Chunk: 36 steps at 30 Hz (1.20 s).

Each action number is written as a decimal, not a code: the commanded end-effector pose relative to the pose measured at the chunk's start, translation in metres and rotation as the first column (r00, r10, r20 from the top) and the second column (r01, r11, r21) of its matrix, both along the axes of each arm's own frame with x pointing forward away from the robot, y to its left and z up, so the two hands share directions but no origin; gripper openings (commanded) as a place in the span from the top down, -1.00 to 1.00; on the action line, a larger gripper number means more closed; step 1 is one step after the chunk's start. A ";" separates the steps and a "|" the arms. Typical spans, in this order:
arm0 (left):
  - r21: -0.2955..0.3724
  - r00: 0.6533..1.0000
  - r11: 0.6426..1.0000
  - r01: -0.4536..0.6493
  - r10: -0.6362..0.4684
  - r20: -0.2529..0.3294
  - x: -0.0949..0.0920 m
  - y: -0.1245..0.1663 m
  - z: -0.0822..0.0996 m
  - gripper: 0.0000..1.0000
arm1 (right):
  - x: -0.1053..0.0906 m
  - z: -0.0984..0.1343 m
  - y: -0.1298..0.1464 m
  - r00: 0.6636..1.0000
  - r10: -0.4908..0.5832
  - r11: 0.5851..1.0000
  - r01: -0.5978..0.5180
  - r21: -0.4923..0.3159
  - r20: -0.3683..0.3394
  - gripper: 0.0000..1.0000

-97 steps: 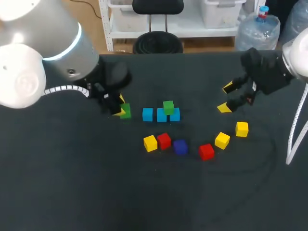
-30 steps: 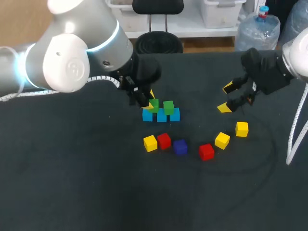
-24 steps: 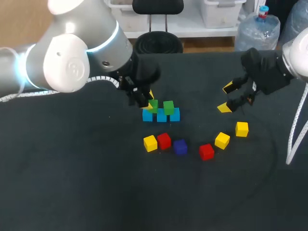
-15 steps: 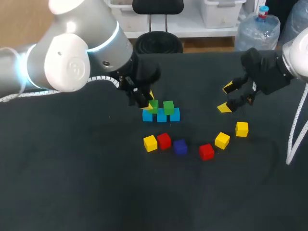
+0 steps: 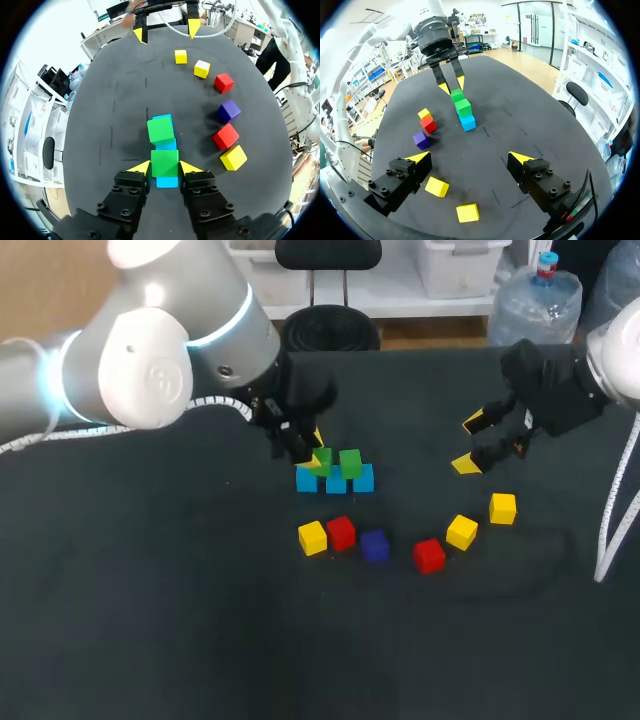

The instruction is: Place the blue cubes, place green cubes on the blue cubes, place the yellow cubes on the green cubes, then place the red cubes on the yellow cubes, and place purple cube on the red cubes.

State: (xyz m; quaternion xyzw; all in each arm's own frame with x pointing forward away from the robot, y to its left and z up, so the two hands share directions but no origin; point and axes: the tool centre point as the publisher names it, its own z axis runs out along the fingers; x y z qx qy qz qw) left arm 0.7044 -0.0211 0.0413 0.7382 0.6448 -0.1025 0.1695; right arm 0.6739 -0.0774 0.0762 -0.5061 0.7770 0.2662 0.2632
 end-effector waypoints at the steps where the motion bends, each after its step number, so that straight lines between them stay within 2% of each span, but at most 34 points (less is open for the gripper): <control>1: 0.003 1.000 1.000 0.004 -0.004 -0.008 0.002 0.000 -0.002 1.00 | 0.001 -0.001 0.000 1.000 0.001 1.000 -0.001 0.002 0.000 -1.00; 36: 0.008 1.000 1.000 0.001 -0.001 -0.015 0.003 0.000 -0.005 1.00 | 0.001 -0.001 0.000 1.000 0.001 1.000 -0.001 0.002 0.000 -1.00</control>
